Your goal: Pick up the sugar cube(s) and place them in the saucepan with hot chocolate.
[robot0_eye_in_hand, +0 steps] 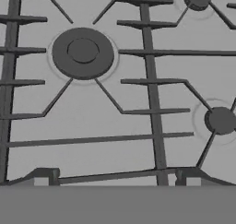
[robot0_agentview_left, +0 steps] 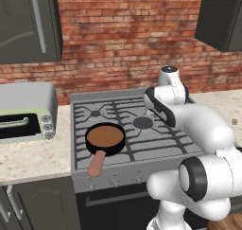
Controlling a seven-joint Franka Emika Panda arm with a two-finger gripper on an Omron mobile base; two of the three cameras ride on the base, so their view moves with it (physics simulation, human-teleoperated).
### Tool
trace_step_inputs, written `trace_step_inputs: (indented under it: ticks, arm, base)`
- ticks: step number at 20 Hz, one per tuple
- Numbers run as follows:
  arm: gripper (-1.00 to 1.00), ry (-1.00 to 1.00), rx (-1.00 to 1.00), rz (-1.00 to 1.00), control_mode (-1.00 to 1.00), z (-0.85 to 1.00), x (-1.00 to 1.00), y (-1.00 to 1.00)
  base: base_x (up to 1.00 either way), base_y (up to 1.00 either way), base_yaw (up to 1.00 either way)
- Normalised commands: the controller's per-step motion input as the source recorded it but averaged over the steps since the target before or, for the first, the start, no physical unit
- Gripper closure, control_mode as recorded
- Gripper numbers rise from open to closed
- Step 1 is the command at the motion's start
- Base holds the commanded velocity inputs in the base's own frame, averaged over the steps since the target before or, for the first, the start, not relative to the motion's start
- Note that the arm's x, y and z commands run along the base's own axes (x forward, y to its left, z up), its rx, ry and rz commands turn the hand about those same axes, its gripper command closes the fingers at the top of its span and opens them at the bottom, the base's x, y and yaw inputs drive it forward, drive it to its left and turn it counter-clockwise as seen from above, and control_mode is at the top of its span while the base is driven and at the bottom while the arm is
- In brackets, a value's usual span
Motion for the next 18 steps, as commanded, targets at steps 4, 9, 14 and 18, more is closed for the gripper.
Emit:
trace_step_inputs:
  ticks: [4,9,14,18]
  arm:
    - [-1.00,0.00,0.00,-0.29,-1.00,0.00,0.00,-1.00]
    - [-1.00,0.00,0.02,-0.30,-1.00,0.00,-0.01,-1.00]
    - [-1.00,0.00,0.06,-0.26,-1.00,0.00,-0.30,-0.95]
    - [-1.00,0.00,0.07,-0.23,-1.00,0.00,-0.49,-0.83]
  base:
    - [0.00,0.00,0.00]
    - [0.00,0.00,0.00]
    - [0.00,0.00,0.00]
    - [0.00,0.00,0.00]
